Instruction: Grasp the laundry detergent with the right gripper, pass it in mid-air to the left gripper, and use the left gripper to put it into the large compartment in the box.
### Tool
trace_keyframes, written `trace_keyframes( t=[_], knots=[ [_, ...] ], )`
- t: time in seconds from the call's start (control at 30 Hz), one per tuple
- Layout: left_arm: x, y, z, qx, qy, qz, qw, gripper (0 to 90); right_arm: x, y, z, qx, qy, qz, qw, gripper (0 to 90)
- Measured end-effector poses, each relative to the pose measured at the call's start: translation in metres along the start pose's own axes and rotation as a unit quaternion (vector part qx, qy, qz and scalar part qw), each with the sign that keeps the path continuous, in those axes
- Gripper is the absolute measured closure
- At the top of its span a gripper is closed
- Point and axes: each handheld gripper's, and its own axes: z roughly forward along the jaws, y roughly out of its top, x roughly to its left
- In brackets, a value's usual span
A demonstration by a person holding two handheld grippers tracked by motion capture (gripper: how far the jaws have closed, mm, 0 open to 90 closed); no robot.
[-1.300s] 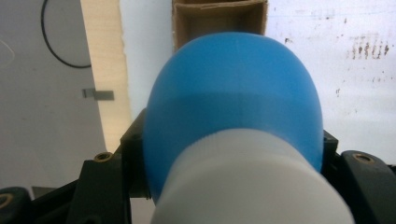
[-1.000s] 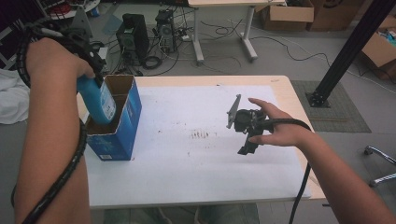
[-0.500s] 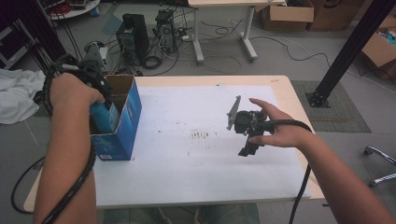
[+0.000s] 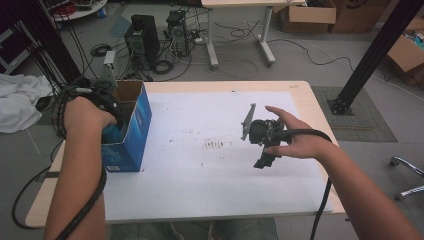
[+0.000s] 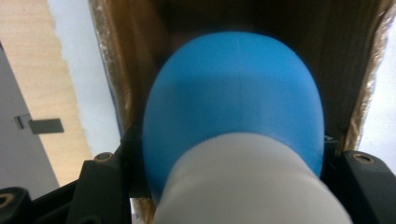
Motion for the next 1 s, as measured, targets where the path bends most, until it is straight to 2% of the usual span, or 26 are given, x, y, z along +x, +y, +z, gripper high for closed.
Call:
trace_keyframes(
  t=[0.1,0.3,0.53,0.6,0.63,0.73,0.77,0.9,1.0],
  knots=[
    [-0.005,0.001,0.004,0.001,-0.001,0.011,0.9999,38.5,0.001,0.001,0.000,0.000,0.000,0.001,1.0000,15.8],
    [-0.009,0.004,0.011,0.005,-0.001,0.015,0.9999,38.4,0.001,0.001,0.000,0.001,0.002,0.005,1.0000,15.6],
    [-0.005,0.005,0.022,0.005,0.003,0.014,0.9999,38.5,0.000,-0.002,-0.001,-0.003,0.003,0.007,1.0000,15.5],
    [-0.002,0.005,0.022,-0.003,-0.001,0.013,0.9999,38.5,0.000,-0.003,0.000,-0.002,0.004,0.007,1.0000,15.6],
    [-0.001,0.004,0.022,-0.005,0.000,0.016,0.9999,38.5,-0.001,-0.003,0.000,-0.007,0.002,0.000,1.0000,15.7],
    [-0.002,0.004,0.022,-0.004,0.002,0.023,0.9997,38.5,-0.001,-0.003,0.000,-0.001,0.005,0.005,1.0000,15.7],
    [-0.002,0.004,0.023,-0.005,0.001,0.020,0.9998,38.5,-0.001,-0.003,0.000,-0.002,0.005,0.005,1.0000,15.6],
    [0.001,0.005,0.023,-0.003,-0.006,-0.015,0.9999,38.3,-0.001,-0.002,0.000,-0.002,0.005,0.005,1.0000,15.6],
    [0.001,0.005,0.023,0.000,-0.004,-0.012,0.9999,38.3,-0.002,-0.002,0.000,-0.004,0.011,0.007,0.9999,15.8]
  ],
)
